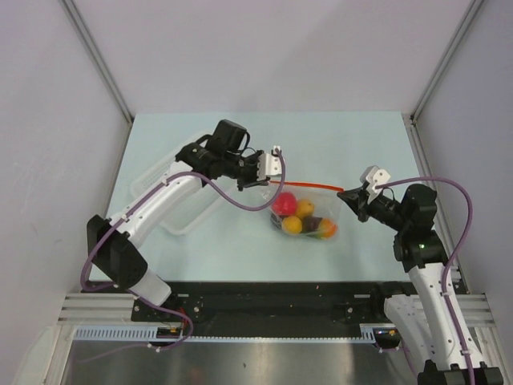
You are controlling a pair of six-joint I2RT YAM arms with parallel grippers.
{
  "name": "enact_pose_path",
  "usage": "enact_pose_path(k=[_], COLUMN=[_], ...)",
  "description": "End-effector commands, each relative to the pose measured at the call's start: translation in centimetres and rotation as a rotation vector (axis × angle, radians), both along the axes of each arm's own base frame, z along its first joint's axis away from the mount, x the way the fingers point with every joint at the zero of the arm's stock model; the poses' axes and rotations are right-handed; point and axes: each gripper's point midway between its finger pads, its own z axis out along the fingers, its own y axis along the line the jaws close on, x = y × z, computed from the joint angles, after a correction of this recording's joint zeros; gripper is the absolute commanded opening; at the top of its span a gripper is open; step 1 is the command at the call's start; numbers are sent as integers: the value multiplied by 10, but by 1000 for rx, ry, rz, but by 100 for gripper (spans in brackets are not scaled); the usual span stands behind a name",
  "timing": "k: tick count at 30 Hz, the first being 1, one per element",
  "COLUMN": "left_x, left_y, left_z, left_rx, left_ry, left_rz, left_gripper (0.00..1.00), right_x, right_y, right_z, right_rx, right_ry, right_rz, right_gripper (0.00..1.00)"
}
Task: Place the food in the zip-top bag and seal the zipper
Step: Zip the zipper food storage bag at the center of the board, then place the zipper food storage bag at the center of the board.
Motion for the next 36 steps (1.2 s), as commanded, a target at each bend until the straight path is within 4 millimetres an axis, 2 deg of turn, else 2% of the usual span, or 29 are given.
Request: enact_pose_path(k=[1,3,4,7,12,15,16,17,19,20,21,22,24,27,30,31,32,33,34,35,36], left_x=[17,24,30,40,48,64,69,76,91,98,105,114,130,146,129,122,113,104,95,83,72], left_y=[43,49,54,57,45,42,42,41,38,37,33,29,25,23,22,22,23,22,24,28,27], left_z=[13,14,17,20,38,46,49,47,61,61,69,77,83,88,66,58,35,25,21,-3,-13], left_rx=[43,45,41,27,-42,-55,-53,-53,-90,-97,-122,-152,-173,-185,-137,-125,-85,-64,-54,-14,-3], left_ry=[-65,-71,-78,-68,-54,-71,-85,-82,-114,-116,-121,-147,-162,-181,-104,-83,-47,-30,-26,11,34], left_rz=[97,118,136,165,189,223,239,250,293,308,329,346,386,424,363,346,327,307,295,278,255], left_gripper=[18,18,17,17,14,10,9,9,8,8,8,8,8,8,7,7,7,7,7,7,7], right_x=[0,0,4,8,22,35,42,49,64,72,80,90,106,122,116,108,97,89,71,60,47], right_y=[-13,-14,-21,-26,-29,-36,-38,-44,-50,-53,-57,-59,-65,-67,-61,-57,-51,-47,-36,-31,-26], right_z=[15,16,16,18,22,28,24,31,30,36,43,40,59,63,49,30,24,10,-20,-35,-45], right_rx=[15,15,15,19,30,19,19,18,20,19,18,16,16,6,-31,-38,-74,-96,-121,-184,-222], right_ry=[-39,-42,-43,-46,-45,-75,-64,-92,-92,-120,-137,-129,-188,-192,-169,-108,-122,-91,-2,-17,-18], right_rz=[-32,-33,-58,-70,-88,-119,-124,-143,-159,-166,-183,-192,-222,-220,-164,-133,-81,-53,2,55,90], right_gripper=[0,0,0,0,0,0,0,0,0,0,0,0,0,0,0,0,0,0,0,0,0])
